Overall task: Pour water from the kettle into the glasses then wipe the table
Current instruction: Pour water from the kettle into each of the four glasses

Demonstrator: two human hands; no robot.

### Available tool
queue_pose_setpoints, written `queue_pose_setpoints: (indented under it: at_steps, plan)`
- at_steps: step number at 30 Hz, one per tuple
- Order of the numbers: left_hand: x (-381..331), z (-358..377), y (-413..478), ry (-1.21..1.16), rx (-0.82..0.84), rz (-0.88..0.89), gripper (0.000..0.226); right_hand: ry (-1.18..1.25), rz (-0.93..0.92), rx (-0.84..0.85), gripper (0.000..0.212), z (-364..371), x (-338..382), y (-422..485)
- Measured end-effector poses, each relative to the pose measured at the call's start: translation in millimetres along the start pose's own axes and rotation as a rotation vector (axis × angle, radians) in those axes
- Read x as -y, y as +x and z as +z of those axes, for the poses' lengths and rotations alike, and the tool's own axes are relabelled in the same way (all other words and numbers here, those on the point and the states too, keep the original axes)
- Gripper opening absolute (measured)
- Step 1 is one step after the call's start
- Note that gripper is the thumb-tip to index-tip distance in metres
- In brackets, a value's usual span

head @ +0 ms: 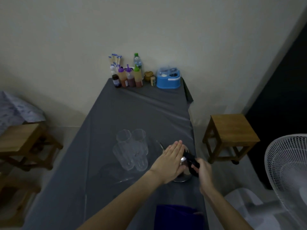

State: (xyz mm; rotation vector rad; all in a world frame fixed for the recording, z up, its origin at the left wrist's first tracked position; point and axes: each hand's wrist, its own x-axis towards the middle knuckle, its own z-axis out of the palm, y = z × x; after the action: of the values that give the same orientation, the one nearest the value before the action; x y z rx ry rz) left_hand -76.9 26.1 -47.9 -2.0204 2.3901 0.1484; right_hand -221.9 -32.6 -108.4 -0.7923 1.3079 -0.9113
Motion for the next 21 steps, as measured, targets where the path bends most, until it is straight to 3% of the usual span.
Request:
queue_pose_setpoints:
  at_steps: [8, 21]
  plan:
    - [18.0, -32.3, -32.5, -0.113, -0.16, -0.002, 0.07, -0.108, -0.173, 0.072, 0.026, 23.2, 52.8, -30.4]
    - [18.8, -36.6, -65.7, -0.402, -0.229, -0.072, 0.072, -0.344, -0.319, 0.105, 0.025, 43.4, 91.8, -63.3]
